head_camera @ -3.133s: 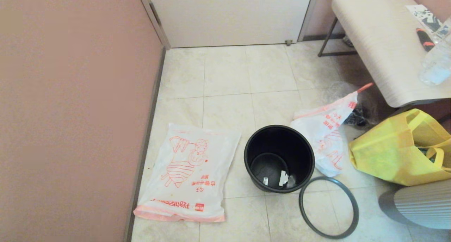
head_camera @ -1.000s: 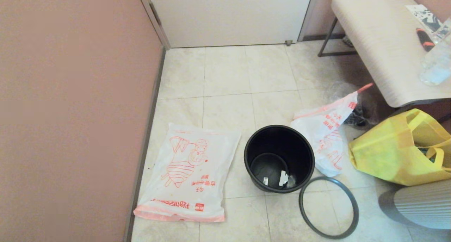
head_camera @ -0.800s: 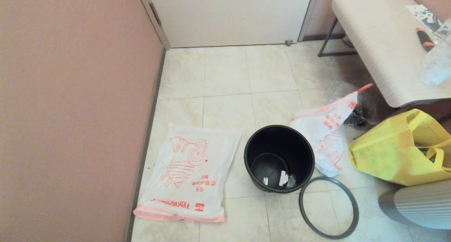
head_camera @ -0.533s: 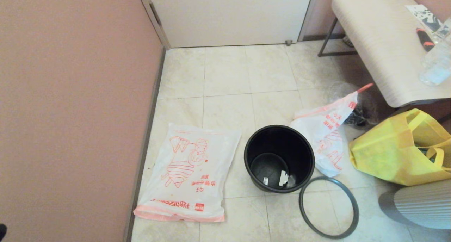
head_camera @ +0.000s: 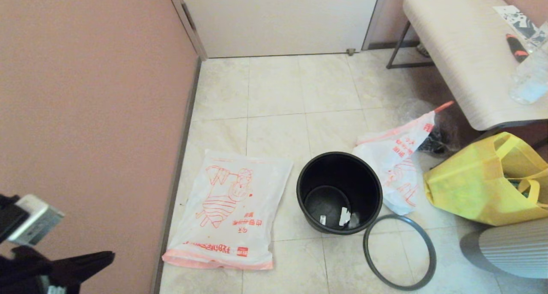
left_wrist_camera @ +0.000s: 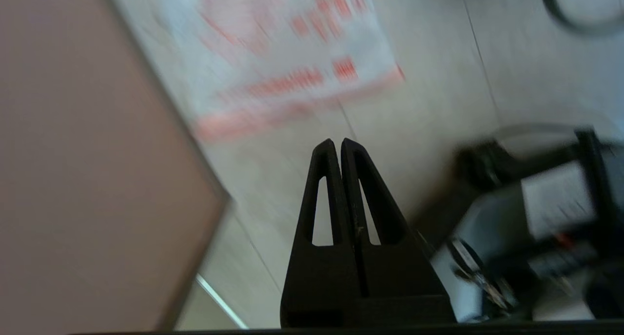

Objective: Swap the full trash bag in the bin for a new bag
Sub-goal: Pick up a new trash bag

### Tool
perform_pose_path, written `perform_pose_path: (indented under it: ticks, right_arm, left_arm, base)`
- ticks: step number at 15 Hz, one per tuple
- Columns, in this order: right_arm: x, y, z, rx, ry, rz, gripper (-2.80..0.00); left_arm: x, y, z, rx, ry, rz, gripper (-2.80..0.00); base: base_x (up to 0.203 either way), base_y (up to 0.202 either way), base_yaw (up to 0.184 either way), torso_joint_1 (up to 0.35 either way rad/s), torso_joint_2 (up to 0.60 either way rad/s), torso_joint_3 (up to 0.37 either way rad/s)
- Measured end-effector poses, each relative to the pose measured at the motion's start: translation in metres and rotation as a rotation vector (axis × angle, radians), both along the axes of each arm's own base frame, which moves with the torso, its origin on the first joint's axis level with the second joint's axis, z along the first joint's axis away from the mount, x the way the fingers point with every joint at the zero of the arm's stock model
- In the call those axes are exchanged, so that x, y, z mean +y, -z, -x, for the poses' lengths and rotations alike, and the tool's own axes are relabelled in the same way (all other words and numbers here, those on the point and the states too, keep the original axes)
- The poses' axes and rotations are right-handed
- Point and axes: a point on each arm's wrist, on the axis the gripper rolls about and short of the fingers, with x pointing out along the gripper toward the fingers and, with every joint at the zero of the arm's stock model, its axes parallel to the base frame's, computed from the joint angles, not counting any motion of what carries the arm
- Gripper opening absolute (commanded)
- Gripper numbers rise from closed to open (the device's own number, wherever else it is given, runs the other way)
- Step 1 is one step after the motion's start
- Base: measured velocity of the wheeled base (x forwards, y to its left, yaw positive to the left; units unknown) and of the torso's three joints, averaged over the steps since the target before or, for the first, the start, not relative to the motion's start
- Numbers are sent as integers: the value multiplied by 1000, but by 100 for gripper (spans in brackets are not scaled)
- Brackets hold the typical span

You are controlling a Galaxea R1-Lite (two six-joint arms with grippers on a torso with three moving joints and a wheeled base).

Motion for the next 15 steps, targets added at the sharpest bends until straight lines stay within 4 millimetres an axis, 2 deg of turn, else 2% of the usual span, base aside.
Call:
perform_pose_path:
  ticks: [5, 7, 11, 15]
  right_arm:
    - [0, 0, 0, 0, 1, 0, -280]
    - [0, 0, 0, 0, 0, 0, -280]
    - [0, 0, 0, 0, 0, 0, -280]
    - [0, 0, 0, 1, 1, 0, -280]
  left_arm:
    - [-27, 32, -103, 324, 68, -12, -280]
    - [-42, 48, -150, 396, 68, -37, -280]
    - [-81, 93, -249, 467, 66, -103, -280]
    - [-115, 140, -313, 498, 90, -138, -280]
  base:
    - [0, 0, 0, 0, 0, 0]
    - [0, 0, 0, 0, 0, 0]
    - [0, 0, 0, 0, 0, 0]
    - [0, 0, 0, 0, 0, 0]
